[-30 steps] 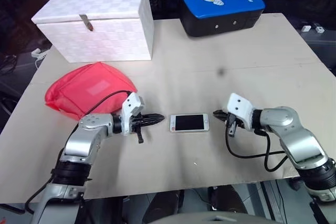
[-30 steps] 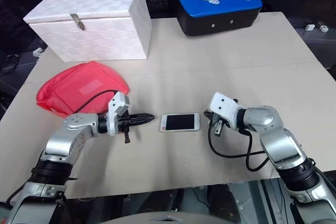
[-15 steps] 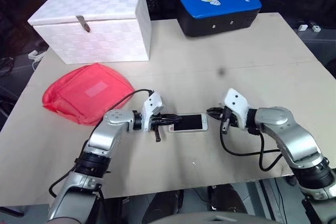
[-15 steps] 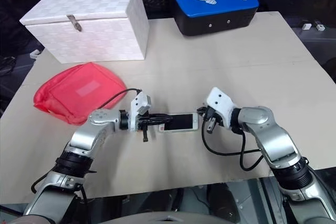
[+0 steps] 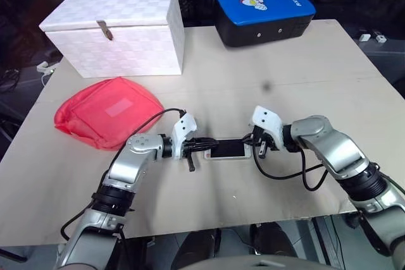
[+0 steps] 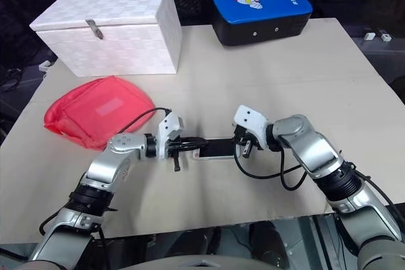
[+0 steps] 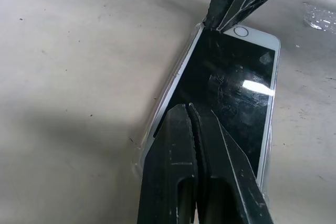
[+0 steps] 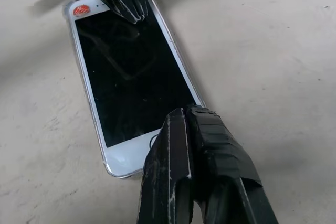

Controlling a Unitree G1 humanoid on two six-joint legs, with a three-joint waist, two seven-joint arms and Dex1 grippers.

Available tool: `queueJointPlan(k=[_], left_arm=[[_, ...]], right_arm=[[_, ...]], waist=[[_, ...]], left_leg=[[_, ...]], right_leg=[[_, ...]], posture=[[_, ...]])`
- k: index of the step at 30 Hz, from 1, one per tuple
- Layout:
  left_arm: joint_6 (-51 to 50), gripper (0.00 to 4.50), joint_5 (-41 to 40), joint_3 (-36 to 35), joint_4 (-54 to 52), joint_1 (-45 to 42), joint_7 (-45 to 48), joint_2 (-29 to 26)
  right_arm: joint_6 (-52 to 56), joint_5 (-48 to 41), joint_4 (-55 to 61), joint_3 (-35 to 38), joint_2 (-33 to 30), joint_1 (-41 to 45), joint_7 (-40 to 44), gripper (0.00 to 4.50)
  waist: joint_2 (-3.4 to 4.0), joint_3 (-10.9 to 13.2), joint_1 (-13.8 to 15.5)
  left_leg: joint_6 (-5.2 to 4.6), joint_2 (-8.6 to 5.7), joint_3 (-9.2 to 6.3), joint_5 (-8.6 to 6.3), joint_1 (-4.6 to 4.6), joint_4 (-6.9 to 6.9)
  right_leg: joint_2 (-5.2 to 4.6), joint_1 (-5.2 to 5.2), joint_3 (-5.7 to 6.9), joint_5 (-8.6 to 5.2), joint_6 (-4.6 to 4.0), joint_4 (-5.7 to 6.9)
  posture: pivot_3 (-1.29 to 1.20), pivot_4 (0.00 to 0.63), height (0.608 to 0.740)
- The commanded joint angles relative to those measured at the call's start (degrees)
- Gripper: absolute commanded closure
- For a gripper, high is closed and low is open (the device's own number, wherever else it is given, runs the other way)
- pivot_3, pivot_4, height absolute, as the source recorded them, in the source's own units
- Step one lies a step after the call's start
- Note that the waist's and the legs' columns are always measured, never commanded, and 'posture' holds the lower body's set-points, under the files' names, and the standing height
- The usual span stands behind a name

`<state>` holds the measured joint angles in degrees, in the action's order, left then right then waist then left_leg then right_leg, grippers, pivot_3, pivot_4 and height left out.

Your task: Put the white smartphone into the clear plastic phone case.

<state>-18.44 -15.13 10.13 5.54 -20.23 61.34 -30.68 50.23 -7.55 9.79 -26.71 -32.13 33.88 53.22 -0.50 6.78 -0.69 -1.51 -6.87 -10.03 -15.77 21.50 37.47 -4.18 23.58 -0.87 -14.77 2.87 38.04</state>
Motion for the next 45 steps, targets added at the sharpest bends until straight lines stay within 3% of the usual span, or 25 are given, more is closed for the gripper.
queueJointPlan(k=[1,8,14,18,26,37,45], left_arm=[[-0.83,4.45,1.21,1.29,-0.5,1.56,-0.39,-0.19],[-0.91,4.45,1.5,1.59,-1.03,2.05,-0.88,0.0],[-0.84,4.45,1.51,1.53,-1.1,2.15,-1.12,0.01],[-0.85,4.45,1.48,1.57,-1.21,2.29,-0.97,-0.04],[-0.72,4.45,1.54,1.72,-1.17,2.18,-1.03,0.22],[-0.92,4.45,1.68,1.84,-1.39,1.95,-1.48,0.57],[-1.17,4.45,1.65,1.94,-1.78,2.06,-2.07,1.03]], right_arm=[[1.18,2.03,-6.63,-6.66,-1.34,-2.17,2.56,4.5],[-4.39,5.37,-12.88,-8.08,0.85,-2.23,1.47,4.5],[-14.07,-0.78,-6.08,4.47,2.27,-3.87,2.27,4.5],[-9.44,-6.24,2.36,7.99,-1.68,-5.28,6.44,4.5],[-9.34,-1.83,2.85,0.75,-5.72,-4.67,7.93,4.5],[-10.07,5.03,-2.82,-10.69,-5.19,-0.19,11.9,4.5],[-11.71,8.96,-9.42,-13.52,-3.13,0.49,11.97,4.5]], waist=[[0.01,-0.27,-0.02],[0.03,-0.68,0.04],[0.19,-0.7,0.05],[0.41,-0.36,0.11],[0.41,-0.17,0.08],[0.34,-0.19,0.13],[0.21,-0.34,0.17]], left_leg=[[0.0,0.0,0.03,0.0,-0.04,0.0],[-0.34,0.02,0.03,-0.22,-1.02,-0.25],[-0.33,0.02,0.03,-0.22,-1.06,-0.24],[-0.12,0.01,0.02,-0.09,-0.76,-0.21],[-0.11,0.02,0.02,-0.09,-0.64,-0.22],[-0.11,0.02,0.03,-0.09,-0.69,-0.23],[-0.12,0.02,0.03,-0.1,-0.88,-0.23]], right_leg=[[0.0,-0.02,-0.04,0.0,0.0,0.0],[0.01,-0.91,-0.04,-0.04,0.02,-0.18],[0.02,-0.93,-0.06,-0.03,0.03,-0.12],[0.01,-0.73,-0.04,-0.03,0.03,-0.13],[0.01,-0.62,-0.04,-0.03,0.03,-0.17],[0.01,-0.64,-0.04,-0.04,0.03,-0.18],[0.01,-0.8,-0.04,-0.04,0.04,-0.18]], posture=[[0.0,0.15,0.74],[0.0,0.15,0.74],[0.0,0.15,0.74],[0.0,0.15,0.74],[0.0,0.15,0.74],[0.0,0.15,0.74],[0.0,0.15,0.74]])
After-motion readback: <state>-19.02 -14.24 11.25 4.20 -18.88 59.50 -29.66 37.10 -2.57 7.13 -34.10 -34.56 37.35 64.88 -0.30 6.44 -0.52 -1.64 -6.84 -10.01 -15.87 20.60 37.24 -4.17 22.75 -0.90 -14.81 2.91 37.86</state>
